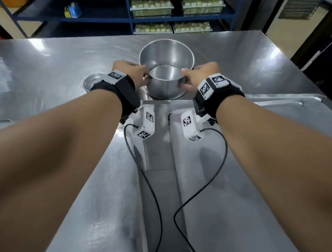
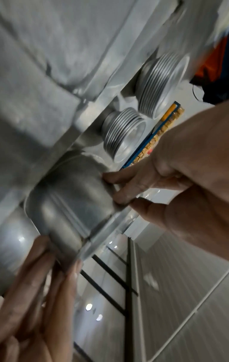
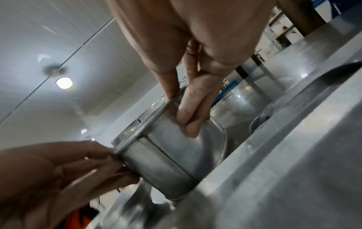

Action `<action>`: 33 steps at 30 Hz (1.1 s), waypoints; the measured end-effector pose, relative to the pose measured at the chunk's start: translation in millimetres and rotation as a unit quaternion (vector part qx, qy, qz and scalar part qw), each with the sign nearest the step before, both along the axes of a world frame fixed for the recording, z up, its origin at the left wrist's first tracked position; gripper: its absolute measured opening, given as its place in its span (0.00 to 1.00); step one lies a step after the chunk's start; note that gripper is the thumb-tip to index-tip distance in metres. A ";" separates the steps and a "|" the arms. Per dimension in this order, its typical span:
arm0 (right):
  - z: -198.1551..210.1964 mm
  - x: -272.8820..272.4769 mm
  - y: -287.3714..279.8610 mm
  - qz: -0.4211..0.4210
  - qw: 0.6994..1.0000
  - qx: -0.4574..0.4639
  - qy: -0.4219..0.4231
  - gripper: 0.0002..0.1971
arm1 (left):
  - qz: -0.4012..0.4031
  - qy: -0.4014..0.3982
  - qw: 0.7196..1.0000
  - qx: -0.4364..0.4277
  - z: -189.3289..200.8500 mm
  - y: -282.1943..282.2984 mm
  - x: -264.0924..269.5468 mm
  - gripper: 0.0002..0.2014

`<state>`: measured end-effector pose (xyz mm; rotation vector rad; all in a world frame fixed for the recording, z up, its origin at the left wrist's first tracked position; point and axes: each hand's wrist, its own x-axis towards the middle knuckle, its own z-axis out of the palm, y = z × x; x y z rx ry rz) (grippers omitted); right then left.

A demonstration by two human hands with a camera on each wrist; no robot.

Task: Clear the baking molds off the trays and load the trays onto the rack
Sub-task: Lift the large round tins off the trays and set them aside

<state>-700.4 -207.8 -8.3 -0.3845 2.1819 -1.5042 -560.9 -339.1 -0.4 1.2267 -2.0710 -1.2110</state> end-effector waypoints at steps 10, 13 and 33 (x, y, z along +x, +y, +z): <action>25.5 20.3 1.4 0.049 0.996 0.071 -0.011 0.14 | 0.016 0.024 0.993 0.115 16.2 21.1 -4.7 0.06; 32.9 38.8 3.5 0.045 0.991 0.119 0.035 0.22 | -0.003 0.015 0.993 0.119 30.5 30.8 17.1 0.04; 176.4 400.3 78.4 0.317 0.832 0.294 0.349 0.14 | -0.110 -0.288 0.937 -0.162 164.6 131.9 398.9 0.15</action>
